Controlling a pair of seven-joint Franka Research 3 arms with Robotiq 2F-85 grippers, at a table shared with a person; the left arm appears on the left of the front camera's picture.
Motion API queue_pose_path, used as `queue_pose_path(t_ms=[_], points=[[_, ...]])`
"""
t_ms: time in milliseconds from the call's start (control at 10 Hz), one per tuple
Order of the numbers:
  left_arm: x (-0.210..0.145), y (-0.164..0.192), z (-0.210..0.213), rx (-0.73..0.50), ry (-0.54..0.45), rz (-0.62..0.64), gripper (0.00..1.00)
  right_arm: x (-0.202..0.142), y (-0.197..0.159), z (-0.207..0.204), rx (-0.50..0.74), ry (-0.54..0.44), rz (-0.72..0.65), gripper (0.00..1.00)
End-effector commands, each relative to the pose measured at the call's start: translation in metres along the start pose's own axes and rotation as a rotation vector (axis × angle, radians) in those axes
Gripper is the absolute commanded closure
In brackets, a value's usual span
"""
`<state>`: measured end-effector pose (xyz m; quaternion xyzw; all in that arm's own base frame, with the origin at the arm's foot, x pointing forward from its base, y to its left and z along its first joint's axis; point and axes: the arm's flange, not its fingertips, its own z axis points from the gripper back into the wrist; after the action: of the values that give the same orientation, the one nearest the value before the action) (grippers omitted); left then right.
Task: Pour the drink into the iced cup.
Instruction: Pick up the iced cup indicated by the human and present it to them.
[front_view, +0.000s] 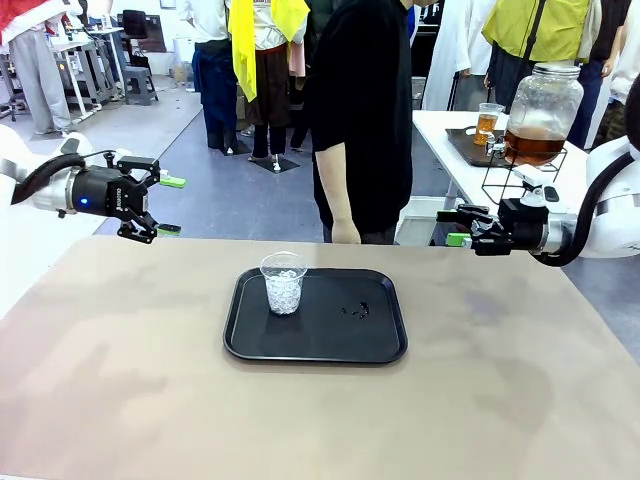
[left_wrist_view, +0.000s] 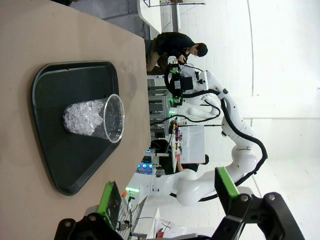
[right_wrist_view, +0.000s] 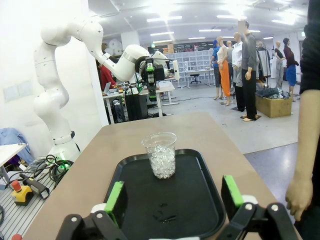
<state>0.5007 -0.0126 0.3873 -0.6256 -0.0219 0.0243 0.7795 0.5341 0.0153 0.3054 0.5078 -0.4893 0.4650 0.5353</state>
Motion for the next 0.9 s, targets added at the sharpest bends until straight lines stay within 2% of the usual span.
queue_pose_path(t_ms=[0, 800], points=[[-0.0015, -0.0017, -0.0001, 0.003, -0.005, -0.002, 0.00, 0.0030, -0.0019, 0.0002, 0.001, 0.000, 0.007, 0.00], [-0.0015, -0.0017, -0.0001, 0.003, -0.005, -0.002, 0.00, 0.0030, -0.0019, 0.0002, 0.001, 0.000, 0.007, 0.00]])
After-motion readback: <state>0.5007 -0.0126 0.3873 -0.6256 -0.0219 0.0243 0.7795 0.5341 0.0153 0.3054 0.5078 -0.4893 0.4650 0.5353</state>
